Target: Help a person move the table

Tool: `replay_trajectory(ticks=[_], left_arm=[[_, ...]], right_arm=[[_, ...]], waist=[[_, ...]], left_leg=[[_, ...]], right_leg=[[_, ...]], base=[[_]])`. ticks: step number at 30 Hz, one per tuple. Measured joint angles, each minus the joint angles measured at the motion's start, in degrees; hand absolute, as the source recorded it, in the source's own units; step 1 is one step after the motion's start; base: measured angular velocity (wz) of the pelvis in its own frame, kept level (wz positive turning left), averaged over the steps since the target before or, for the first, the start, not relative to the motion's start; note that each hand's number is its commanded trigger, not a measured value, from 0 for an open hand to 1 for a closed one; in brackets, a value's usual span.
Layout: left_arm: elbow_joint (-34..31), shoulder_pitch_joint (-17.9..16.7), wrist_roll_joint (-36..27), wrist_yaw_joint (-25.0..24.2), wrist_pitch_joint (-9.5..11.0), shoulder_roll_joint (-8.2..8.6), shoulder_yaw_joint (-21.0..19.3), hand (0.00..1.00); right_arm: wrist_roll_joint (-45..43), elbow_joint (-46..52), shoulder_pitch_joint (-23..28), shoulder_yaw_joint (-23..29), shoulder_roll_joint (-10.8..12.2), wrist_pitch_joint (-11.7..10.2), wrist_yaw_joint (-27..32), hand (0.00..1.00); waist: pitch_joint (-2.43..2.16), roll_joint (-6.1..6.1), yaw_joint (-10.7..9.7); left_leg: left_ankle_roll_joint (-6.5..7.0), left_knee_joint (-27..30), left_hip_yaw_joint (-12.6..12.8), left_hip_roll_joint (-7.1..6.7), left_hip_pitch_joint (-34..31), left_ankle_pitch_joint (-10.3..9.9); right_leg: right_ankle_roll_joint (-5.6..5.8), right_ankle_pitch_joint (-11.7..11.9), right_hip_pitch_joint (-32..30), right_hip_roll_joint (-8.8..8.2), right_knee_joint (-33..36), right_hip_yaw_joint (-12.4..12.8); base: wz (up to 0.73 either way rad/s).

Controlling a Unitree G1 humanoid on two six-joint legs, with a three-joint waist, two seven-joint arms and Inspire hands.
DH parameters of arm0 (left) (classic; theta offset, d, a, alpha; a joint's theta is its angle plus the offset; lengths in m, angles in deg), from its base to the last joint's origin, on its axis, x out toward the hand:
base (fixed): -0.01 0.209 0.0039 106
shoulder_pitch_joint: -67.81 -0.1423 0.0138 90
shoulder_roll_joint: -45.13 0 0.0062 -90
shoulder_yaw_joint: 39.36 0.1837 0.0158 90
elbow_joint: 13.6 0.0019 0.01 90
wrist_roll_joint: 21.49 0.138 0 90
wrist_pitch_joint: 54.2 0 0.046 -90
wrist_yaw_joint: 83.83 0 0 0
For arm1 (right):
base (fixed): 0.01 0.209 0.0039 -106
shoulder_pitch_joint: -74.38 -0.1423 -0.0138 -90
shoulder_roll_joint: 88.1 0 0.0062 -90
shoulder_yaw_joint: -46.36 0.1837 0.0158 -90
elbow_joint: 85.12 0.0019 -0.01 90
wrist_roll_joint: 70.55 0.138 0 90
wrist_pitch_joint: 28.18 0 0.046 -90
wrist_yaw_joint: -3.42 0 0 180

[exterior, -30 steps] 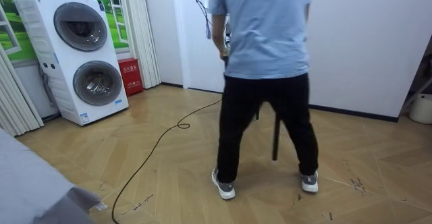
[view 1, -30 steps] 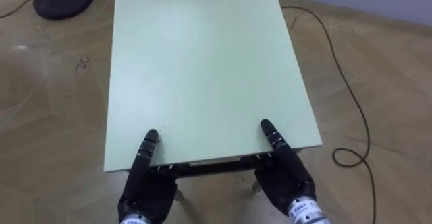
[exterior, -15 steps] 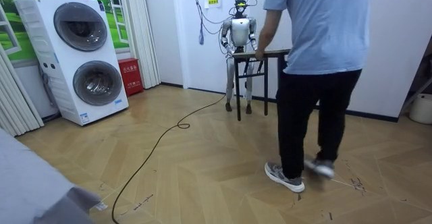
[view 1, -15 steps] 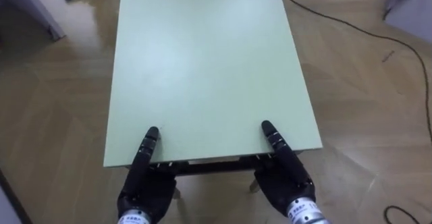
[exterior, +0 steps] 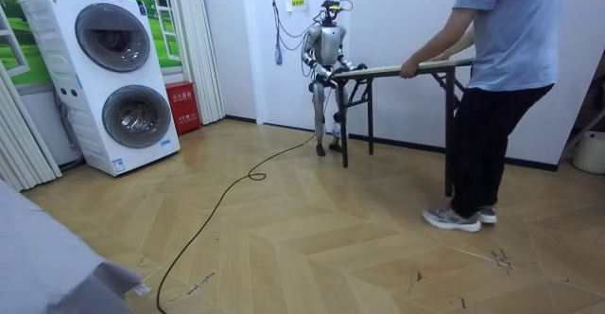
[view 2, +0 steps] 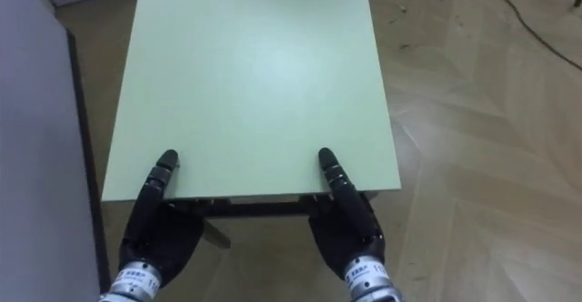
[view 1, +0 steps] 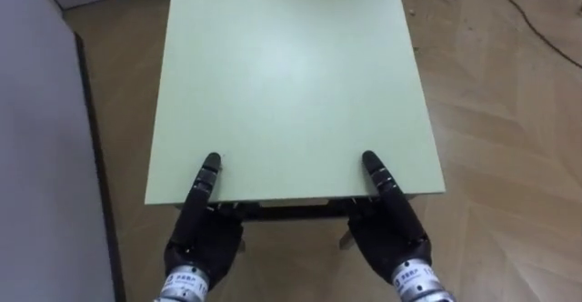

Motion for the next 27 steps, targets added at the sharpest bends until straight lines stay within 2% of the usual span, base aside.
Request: replay_trajectory(ticks=[1,3,4,8,9,10,12,13,14,15,16,17,20,22,23,24,27], left_arm=[[0.00,-0.01,0.00,-0.01,-0.01,-0.01,0.00,1.00],[0.00,-0.23,0.00,0.01,-0.15,0.09,-0.05,1.00],[0.01,-0.39,-0.01,0.05,-0.16,0.15,-0.08,1.00],[0.13,-1.32,0.95,-0.06,-0.20,1.61,-0.57,1.00],[0.51,-1.36,1.22,-0.06,-0.29,1.89,-0.57,1.00],[0.71,-1.41,1.27,-0.06,-0.39,2.02,-0.57,1.00],[1.30,-1.47,1.72,-0.07,-0.68,2.02,-0.47,1.00],[1.30,-1.48,1.73,-0.07,-0.72,1.95,-0.42,1.00],[1.30,-1.50,1.73,-0.06,-0.71,1.71,-0.32,1.00],[1.30,-1.50,1.73,-0.04,-0.64,1.67,-0.09,1.00],[1.32,-1.48,1.73,-0.02,-0.60,1.52,-0.04,1.00],[1.64,-1.44,1.76,0.44,-0.60,1.67,0.01,1.00],[1.63,-1.43,1.96,0.80,-0.40,1.88,-0.42,1.00],[1.63,-1.72,2.15,1.64,-0.41,1.87,-0.61,1.00],[1.62,-1.79,2.46,1.96,-0.39,1.82,-0.59,1.00],[1.59,-1.52,2.85,2.09,-0.39,1.89,-0.67,1.00],[1.59,-1.35,3.02,2.11,-0.46,2.18,-0.98,1.00]], right_arm=[[-0.03,0.00,0.01,0.15,0.03,0.30,0.02,1.00],[-0.22,0.56,0.60,0.48,-0.03,1.04,0.03,1.00],[-0.39,0.62,0.82,0.41,0.05,1.03,0.03,1.00],[-0.61,0.51,1.32,0.38,0.32,1.16,0.09,1.00],[-0.61,0.51,1.76,0.48,0.31,1.16,0.09,1.00],[-0.63,0.51,2.07,0.53,0.31,1.16,0.09,1.00],[-0.60,0.51,3.25,0.59,0.44,1.16,0.09,1.00],[-0.60,0.51,3.47,0.65,0.63,1.16,0.09,1.00],[-0.62,0.55,3.75,0.87,1.33,1.16,0.11,1.00],[-0.65,0.63,3.65,0.69,1.37,1.22,0.31,1.00],[-0.65,0.73,3.62,0.61,1.36,1.23,0.47,1.00],[-0.64,0.71,3.82,0.63,1.01,1.22,0.90,1.00],[-0.62,0.68,3.15,0.17,0.92,1.22,1.79,1.00],[-0.62,0.45,3.44,-0.22,1.28,1.47,2.38,1.00],[-0.62,0.46,3.75,-0.27,1.55,1.55,2.60,1.00],[-0.59,0.50,3.44,-0.27,1.50,1.60,2.62,1.00],[-0.61,0.47,2.83,-0.25,1.22,1.60,2.62,1.00]], waist=[[-0.02,0.02,-0.02],[-0.07,0.04,0.32],[-0.10,0.10,0.66],[-0.11,0.30,1.72],[-0.11,0.30,1.99],[-0.11,0.31,2.15],[-0.04,0.48,2.26],[-0.02,0.64,1.95],[-0.06,0.88,1.57],[-0.02,1.06,1.48],[-0.02,1.04,1.28],[-0.34,1.56,0.70],[-0.30,1.43,1.27],[-0.12,1.06,1.38],[-0.20,0.42,1.25],[-0.04,-0.23,1.21],[0.30,-1.02,1.61]], left_leg=[[0.63,-0.74,0.21,-0.10,0.19,0.07],[1.71,-3.09,-0.08,-1.59,1.40,1.22],[1.88,-3.56,-0.08,-1.86,1.74,1.32],[3.21,-5.06,-0.29,-3.31,2.75,2.02],[3.65,-5.24,-0.76,-3.82,2.89,2.11],[3.85,-5.40,-1.39,-4.17,3.02,2.13],[4.52,-5.57,-4.94,-5.81,3.56,2.29],[4.68,-5.57,-6.10,-6.18,3.65,2.28],[4.86,-5.57,-8.93,-6.99,3.57,2.34],[4.93,-5.54,-10.48,-7.59,3.40,2.39],[4.97,-5.50,-11.14,-8.13,3.39,2.42],[5.00,-5.44,-12.42,-8.59,3.51,2.51],[5.02,-5.98,-12.34,-8.87,4.11,2.54],[5.06,-6.84,-13.38,-8.69,6.13,2.58],[5.04,-6.83,-14.05,-8.91,6.62,2.56],[5.00,-6.96,-13.96,-9.27,6.44,2.48],[5.00,-8.00,-12.62,-9.37,6.45,2.49]], right_leg=[[0.22,-0.01,0.05,-0.04,0.01,-0.23],[1.33,-0.03,0.47,-1.02,0.14,1.25],[1.57,-0.01,0.58,-1.21,0.16,1.42],[2.65,-0.29,0.51,-2.87,2.89,1.99],[3.13,-0.57,0.38,-3.20,3.79,4.16],[3.39,-0.72,0.31,-3.40,4.38,5.19],[4.91,-1.62,-0.24,-3.84,7.99,9.81],[5.50,-1.96,-0.90,-3.79,8.79,11.48],[6.04,-2.63,-1.58,-3.49,8.32,15.82],[6.05,-2.43,-2.69,-2.98,5.59,19.33],[6.12,-1.54,-3.34,-3.08,4.25,20.58],[5.67,-0.48,-3.38,-3.10,4.41,20.67],[5.65,-0.46,-1.83,-3.13,4.25,19.70],[5.98,-0.70,-1.91,-3.16,6.21,20.31],[5.93,-0.58,-1.09,-2.84,4.68,22.11],[5.79,-0.22,-0.36,-2.81,2.82,23.28],[5.84,0.04,0.50,-2.80,0.91,23.56]], base=[[0.34],[0.27],[0.09],[0.28],[0.47],[0.51],[0.68],[0.81],[0.70],[0.67],[0.74],[0.63],[0.28],[0.16],[0.20],[0.18],[-0.04]])
